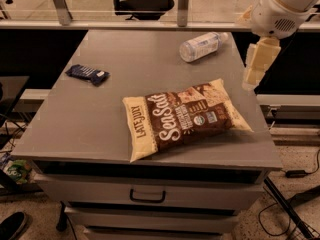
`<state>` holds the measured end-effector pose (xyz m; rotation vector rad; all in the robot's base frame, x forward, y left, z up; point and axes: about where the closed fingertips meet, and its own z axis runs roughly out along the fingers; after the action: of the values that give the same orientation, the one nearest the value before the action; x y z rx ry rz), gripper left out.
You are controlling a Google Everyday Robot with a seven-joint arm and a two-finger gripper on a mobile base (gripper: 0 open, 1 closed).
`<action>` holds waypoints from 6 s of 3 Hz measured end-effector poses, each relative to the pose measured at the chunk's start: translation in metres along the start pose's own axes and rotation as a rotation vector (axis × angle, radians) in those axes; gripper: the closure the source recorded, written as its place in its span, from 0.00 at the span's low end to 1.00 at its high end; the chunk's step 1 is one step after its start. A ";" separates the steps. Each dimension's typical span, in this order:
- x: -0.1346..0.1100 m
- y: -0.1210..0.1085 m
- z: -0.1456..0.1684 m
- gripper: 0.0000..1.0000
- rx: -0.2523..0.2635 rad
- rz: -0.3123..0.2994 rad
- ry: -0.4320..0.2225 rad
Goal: Move blue plastic bottle near rxbar blueberry
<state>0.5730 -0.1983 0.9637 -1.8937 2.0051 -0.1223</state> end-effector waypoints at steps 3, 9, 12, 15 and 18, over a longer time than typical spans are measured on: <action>-0.018 -0.118 0.088 0.00 -0.005 -0.208 0.046; -0.051 -0.176 0.192 0.25 -0.073 -0.490 0.241; -0.099 -0.168 0.166 1.00 -0.069 -0.565 0.163; -0.229 -0.080 0.126 1.00 -0.134 -0.699 -0.071; -0.300 0.007 0.176 1.00 -0.200 -0.738 -0.078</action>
Offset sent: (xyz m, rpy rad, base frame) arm 0.1397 0.0258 -0.0283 -0.0985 -0.0209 0.1890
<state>0.6302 0.1296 0.8617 -2.6322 1.2138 -0.0388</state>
